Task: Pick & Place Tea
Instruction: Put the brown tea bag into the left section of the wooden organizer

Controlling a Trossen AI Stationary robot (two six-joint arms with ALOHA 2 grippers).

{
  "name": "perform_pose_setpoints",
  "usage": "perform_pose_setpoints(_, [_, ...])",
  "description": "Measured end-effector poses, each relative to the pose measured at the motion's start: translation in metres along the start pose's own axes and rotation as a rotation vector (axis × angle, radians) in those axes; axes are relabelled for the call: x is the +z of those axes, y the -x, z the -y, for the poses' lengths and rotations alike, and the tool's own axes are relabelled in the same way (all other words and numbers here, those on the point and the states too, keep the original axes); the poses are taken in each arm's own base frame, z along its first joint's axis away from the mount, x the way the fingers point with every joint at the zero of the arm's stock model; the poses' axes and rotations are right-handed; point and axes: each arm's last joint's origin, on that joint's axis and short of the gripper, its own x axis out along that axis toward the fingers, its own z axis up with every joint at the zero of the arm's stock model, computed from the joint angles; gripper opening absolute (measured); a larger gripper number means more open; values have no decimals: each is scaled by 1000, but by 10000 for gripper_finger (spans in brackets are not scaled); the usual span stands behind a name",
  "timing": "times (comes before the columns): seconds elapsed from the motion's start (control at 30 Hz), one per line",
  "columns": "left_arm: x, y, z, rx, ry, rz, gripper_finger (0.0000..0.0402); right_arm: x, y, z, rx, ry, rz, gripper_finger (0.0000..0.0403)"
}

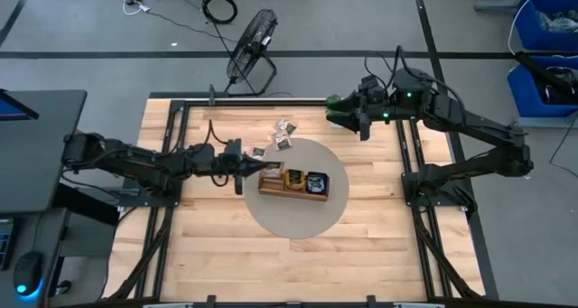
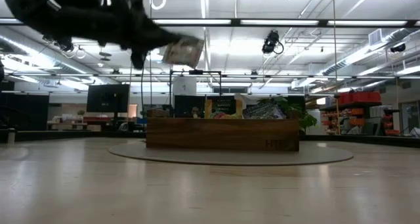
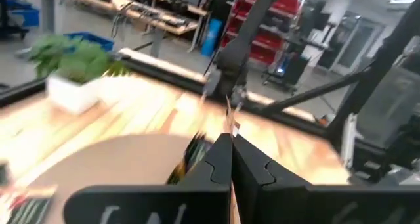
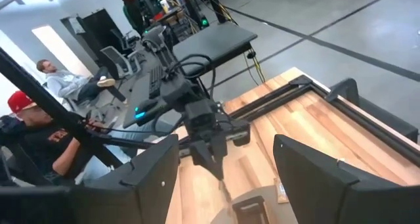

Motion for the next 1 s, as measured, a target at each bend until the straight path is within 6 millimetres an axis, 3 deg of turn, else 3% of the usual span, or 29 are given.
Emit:
perform_pose_setpoints(0.17, [-25, 15, -20, 64, 0, -45, 1, -2, -8, 4, -32, -32, -11, 256])
perform_pose_setpoints(0.43, [-31, 26, -40, 122, 4, 3, 2, -8, -26, 7, -49, -63, -38, 256])
perform_pose_setpoints(0.63, [-41, 18, -45, 88, -11, -41, 2, -11, -38, 7, -63, -58, -41, 256])
perform_pose_setpoints(1.0, [-62, -6, -51, -12, 21, -61, 2, -12, -40, 7, -79, -90, -35, 256])
